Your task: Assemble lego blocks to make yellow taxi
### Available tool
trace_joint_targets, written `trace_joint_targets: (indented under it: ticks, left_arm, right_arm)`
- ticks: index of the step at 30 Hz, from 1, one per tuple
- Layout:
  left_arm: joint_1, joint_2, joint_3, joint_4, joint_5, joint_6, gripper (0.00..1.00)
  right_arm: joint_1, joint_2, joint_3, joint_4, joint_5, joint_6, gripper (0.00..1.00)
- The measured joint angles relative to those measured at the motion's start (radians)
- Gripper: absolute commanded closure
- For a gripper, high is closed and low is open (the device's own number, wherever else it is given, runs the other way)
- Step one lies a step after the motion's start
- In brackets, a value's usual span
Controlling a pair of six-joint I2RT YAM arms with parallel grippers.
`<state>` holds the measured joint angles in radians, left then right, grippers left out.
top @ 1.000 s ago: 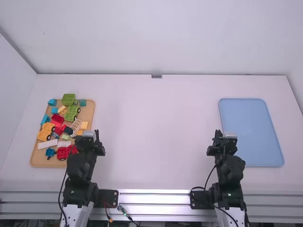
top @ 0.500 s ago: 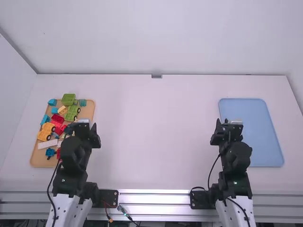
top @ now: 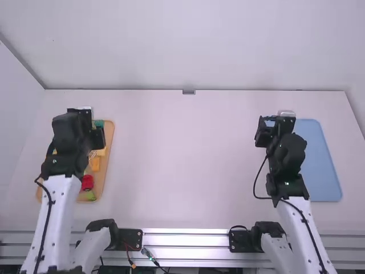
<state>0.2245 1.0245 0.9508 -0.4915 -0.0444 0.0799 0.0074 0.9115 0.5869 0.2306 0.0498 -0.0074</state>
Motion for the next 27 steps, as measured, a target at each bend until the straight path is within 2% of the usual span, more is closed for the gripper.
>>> trace_joint_targets:
  ticks: [5,9,15,21,27]
  left_arm:
    - [0.077,0.184,0.156,-0.085,0.003,0.01,0.27]
    - [0.105,0.284,0.225,-0.122,0.003,0.039,0.23]
    - [0.151,0.473,0.368,-0.202,0.005,0.194,0.13]
    - [0.189,0.597,0.479,-0.318,0.043,0.409,0.06]
    - [0.224,0.693,0.528,-0.193,0.007,0.555,0.02]
  right_arm:
    - [0.003,0.163,0.112,0.041,0.014,0.001,0.27]
    - [0.003,0.251,0.17,0.063,0.017,0.002,0.22]
    - [0.004,0.418,0.283,0.119,0.029,0.0,0.12]
    - [0.004,0.521,0.354,0.156,0.037,0.002,0.06]
    - [0.005,0.607,0.407,0.189,0.043,0.003,0.02]
